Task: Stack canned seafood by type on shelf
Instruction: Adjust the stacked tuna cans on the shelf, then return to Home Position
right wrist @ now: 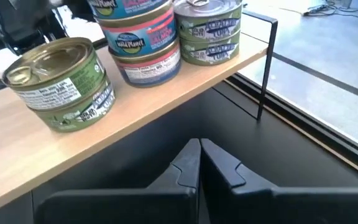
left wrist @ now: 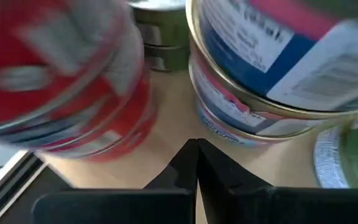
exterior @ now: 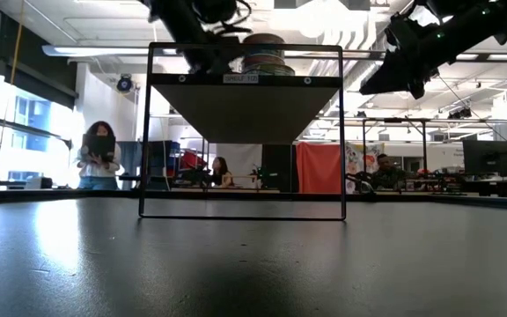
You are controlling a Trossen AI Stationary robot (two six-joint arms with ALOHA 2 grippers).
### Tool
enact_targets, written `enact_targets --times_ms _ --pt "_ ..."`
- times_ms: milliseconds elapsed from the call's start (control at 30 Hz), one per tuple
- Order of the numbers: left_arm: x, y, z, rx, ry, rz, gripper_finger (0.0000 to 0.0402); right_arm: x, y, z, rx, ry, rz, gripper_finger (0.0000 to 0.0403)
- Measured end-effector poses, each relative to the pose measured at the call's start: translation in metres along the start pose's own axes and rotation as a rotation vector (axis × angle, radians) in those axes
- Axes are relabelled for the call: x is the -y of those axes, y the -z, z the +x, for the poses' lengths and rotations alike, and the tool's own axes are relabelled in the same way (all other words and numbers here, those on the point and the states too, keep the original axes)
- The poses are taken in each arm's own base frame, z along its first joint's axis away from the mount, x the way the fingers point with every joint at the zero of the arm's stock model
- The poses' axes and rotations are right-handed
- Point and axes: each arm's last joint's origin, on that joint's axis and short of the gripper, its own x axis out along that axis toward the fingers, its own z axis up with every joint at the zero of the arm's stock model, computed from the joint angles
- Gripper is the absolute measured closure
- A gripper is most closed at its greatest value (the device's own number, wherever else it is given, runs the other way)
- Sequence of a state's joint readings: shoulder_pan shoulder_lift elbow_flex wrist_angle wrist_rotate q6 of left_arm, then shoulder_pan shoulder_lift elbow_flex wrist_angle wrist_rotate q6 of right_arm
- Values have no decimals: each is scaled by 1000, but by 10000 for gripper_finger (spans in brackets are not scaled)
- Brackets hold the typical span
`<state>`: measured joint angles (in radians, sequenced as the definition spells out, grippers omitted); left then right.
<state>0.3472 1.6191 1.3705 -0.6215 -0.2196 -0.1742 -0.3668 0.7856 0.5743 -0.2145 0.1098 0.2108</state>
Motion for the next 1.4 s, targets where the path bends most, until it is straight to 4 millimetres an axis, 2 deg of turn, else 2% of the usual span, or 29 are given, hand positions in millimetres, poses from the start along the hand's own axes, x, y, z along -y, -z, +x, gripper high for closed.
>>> enact_targets --times_ms 133,233,467,633,833,933,1067,1167,1300,1400 --pt "10 2 20 -13 9 27 401 0 -1 0 9 -6 25 403" --pt "14 0 26 13 17 36 401 -1 -1 0 7 -14 50 403" --pt "13 -3 21 45 -1 43 401 -1 -1 0 6 -19 67 403" --pt "8 0 -3 20 -6 71 401 -2 -1 0 -1 -49 63 403" --pt "-5 -5 -62 150 -37 81 401 -3 -1 0 -5 -102 35 403" --pt "-17 -6 -80 200 -108 108 401 -4 -1 0 -9 -120 36 403" --pt "-42 -9 -78 182 -161 152 401 -5 -3 0 12 -137 59 403" --pt "-52 -10 -79 188 -50 134 401 -6 -7 -1 36 -164 77 403" --pt "-44 -8 -91 306 158 148 401 -8 -18 -6 62 -174 56 403" --pt "-28 10 -95 441 286 134 401 -10 -30 -13 73 -187 74 403"
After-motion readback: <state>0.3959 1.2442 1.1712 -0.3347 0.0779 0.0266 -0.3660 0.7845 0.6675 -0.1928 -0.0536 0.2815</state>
